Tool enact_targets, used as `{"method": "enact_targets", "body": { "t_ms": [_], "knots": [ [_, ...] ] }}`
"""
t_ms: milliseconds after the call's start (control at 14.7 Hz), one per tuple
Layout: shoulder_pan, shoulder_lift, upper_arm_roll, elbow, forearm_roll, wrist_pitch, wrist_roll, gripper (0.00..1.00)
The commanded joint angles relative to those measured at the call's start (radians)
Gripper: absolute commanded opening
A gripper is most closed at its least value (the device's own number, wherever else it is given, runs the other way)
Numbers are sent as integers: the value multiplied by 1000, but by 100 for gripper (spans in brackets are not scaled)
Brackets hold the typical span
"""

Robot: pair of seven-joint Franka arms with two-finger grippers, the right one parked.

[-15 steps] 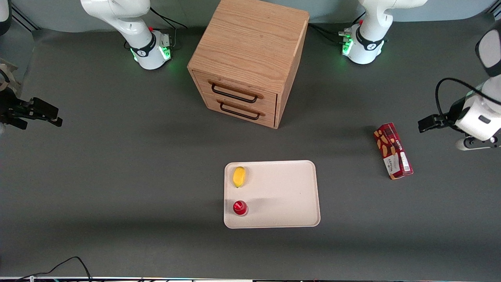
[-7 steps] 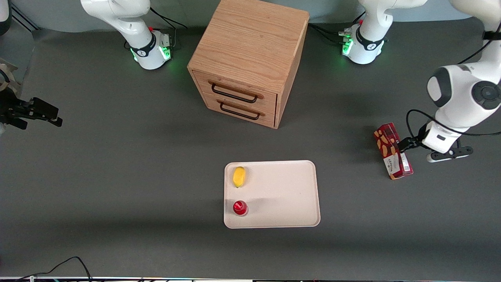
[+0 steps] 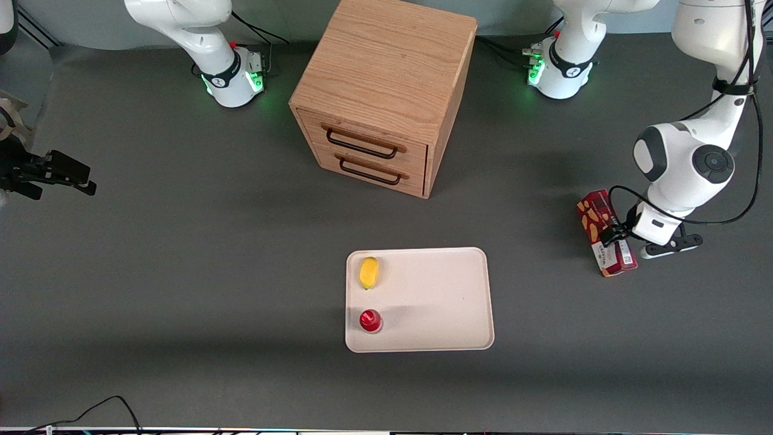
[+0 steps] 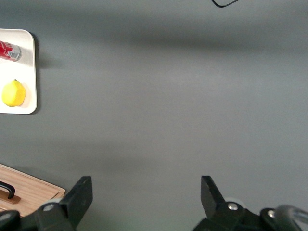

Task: Place red cookie box on tray
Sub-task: 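Close the left gripper on the end of the red cookie box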

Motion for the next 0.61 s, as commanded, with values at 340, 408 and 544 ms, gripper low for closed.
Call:
{"method": "enact_targets", "body": {
  "t_ms": [340,408,544],
  "knots": [
    [-21,-14,3,-4,-29,17,8,0],
    [-23,-39,3,-4,-29,2,8,0],
    [-21,-125,1,15,-24,-128,9,0]
  ]
}}
